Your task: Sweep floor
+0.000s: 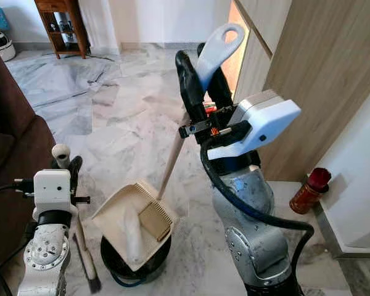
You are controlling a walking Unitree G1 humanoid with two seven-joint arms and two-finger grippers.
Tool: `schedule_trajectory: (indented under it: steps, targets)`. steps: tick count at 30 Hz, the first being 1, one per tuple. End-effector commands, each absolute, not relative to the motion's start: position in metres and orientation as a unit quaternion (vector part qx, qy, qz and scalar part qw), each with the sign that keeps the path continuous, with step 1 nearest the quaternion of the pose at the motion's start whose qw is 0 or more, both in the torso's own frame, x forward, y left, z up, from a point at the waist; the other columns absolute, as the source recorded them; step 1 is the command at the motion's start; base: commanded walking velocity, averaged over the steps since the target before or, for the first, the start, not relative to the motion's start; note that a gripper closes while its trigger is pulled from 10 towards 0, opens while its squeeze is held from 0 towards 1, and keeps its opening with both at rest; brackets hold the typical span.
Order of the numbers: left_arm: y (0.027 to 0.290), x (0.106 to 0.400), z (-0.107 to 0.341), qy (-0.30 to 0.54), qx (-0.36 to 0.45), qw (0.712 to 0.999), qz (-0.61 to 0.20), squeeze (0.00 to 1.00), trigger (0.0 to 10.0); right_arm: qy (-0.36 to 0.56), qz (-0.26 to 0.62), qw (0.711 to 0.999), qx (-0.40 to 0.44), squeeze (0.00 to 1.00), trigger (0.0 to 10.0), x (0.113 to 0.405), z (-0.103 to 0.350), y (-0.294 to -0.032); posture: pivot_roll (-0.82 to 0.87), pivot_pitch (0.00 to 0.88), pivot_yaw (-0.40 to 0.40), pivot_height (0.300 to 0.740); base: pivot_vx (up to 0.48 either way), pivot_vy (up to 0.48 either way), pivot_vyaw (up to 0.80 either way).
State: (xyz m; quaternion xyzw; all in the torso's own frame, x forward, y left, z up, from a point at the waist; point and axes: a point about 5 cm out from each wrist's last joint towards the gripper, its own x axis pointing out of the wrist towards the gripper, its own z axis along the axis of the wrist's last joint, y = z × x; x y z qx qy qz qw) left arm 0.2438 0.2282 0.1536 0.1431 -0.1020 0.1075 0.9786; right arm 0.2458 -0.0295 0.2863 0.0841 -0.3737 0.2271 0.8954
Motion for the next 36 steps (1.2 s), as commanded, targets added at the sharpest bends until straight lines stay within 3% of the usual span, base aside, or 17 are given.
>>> schedule_trajectory:
  steps: [1,33,36]
  targets:
    - [0.227,0.244,0.162,-0.125,0.161,0.974,0.102,0.00,10.0,-0.431,0.224,0.867,0.114,0.00,10.0,0.229,0.306,-0.030,0.04,0.071,0.013,0.740,0.000,0.000,0.00]
    - [0.227,0.244,0.162,-0.129,0.159,0.973,0.105,0.00,10.0,-0.500,0.221,0.836,0.046,0.00,10.0,0.212,0.315,-0.023,0.05,0.087,-0.001,0.740,0.000,0.000,0.00]
    - [0.227,0.244,0.162,-0.129,0.158,0.973,0.105,0.00,10.0,-0.521,0.230,0.821,0.028,0.00,10.0,0.207,0.319,-0.020,0.05,0.089,-0.001,0.740,0.000,0.000,0.00]
